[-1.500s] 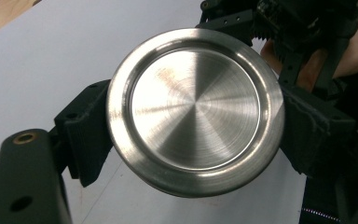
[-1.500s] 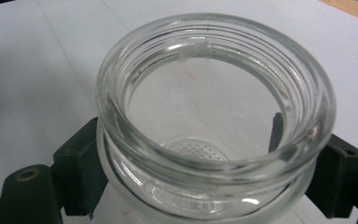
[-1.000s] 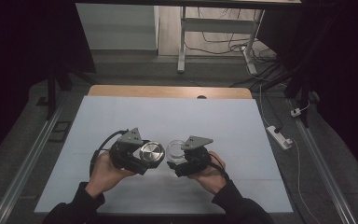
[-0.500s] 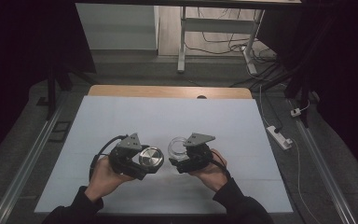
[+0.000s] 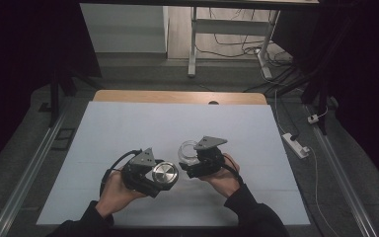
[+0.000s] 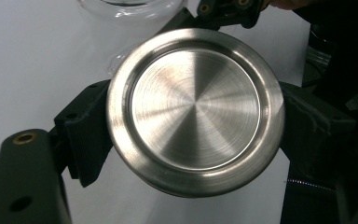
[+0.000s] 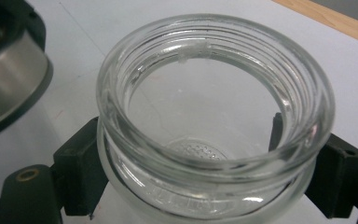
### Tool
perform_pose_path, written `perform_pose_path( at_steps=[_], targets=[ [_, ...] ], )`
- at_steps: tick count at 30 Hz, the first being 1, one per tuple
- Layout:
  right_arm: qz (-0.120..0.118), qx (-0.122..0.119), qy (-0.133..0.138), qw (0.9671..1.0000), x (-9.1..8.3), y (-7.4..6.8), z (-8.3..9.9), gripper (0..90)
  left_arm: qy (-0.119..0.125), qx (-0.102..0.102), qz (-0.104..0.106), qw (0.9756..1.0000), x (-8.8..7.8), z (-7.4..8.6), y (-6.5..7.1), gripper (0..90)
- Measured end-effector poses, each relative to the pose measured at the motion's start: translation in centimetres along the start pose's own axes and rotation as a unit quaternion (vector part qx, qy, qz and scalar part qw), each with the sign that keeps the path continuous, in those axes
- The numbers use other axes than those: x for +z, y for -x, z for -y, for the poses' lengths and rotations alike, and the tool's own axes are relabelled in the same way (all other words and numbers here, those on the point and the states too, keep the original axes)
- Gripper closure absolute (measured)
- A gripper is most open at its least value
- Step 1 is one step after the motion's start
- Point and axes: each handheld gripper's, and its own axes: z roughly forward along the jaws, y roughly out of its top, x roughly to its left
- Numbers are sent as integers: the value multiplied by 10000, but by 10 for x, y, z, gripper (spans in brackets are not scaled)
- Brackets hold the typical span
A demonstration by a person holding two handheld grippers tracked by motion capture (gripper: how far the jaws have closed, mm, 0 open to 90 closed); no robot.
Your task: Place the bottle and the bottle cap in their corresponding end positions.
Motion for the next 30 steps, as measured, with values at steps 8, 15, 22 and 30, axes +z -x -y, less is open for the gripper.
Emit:
perform_pose_path(
  at_steps=[8, 15, 22, 30],
  targets=[
    [46, 1, 12, 10000, 6, 4, -4, 152, 27, -12, 15, 10000, 11, 3, 4, 190],
    [107, 27, -27, 9999, 16, 10, -8, 152, 46, -34, 14, 10000, 22, 8, 5, 190],
    [156, 22, -20, 9999, 24, 15, -13, 152, 52, -56, 27, 10000, 33, 11, 5, 190],
    [213, 38, -45, 9998, 37, 20, -17, 152, 4, -10, 34, 10000, 49, 14, 6, 190]
  ],
)
